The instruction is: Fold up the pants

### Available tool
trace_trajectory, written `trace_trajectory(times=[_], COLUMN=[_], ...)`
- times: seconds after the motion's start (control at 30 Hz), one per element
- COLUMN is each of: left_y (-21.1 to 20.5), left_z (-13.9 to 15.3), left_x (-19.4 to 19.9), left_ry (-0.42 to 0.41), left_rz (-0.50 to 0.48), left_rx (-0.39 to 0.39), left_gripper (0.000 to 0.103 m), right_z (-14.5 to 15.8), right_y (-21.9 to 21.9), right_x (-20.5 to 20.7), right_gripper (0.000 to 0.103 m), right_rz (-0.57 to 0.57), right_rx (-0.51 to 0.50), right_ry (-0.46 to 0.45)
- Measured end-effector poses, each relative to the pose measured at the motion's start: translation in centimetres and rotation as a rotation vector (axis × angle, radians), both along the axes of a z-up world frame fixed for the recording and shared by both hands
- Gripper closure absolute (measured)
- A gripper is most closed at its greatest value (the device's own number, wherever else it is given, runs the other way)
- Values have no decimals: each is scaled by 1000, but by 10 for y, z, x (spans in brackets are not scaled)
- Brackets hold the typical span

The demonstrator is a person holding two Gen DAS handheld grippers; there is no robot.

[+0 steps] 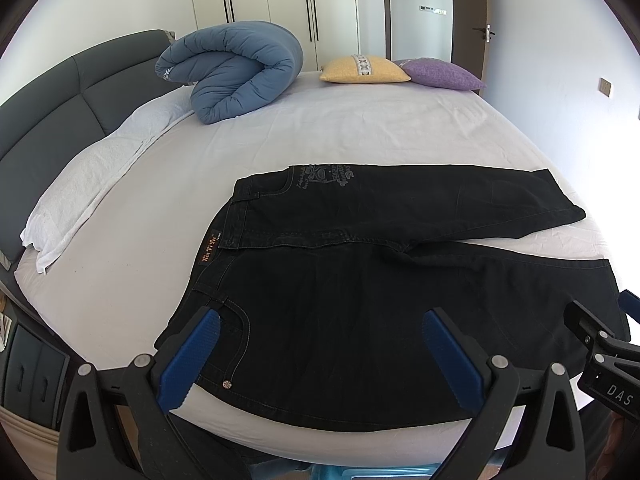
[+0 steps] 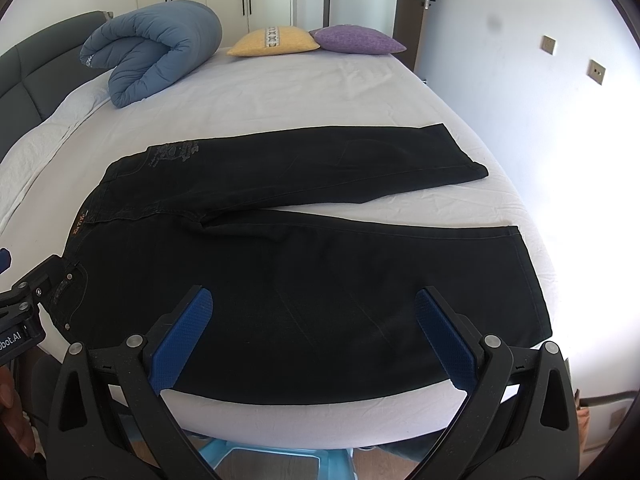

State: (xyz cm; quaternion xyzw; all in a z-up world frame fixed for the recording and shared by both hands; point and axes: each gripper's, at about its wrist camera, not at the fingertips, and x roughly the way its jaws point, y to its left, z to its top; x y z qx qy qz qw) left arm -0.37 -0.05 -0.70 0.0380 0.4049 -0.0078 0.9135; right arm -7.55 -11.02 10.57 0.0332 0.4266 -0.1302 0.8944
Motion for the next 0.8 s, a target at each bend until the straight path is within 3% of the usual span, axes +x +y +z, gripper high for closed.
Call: trace_trajectory(times=[0.8], left_y=[5], left_z=[-7], left_x=[-4], left_ry=[8], left_rz=[-5], left_rx=[-10], left_gripper=[0], right_z=[-8], right_y=[5], right_x=[2], right_gripper=[0], right_rz=[4], right_rx=[4], right_ry=[4])
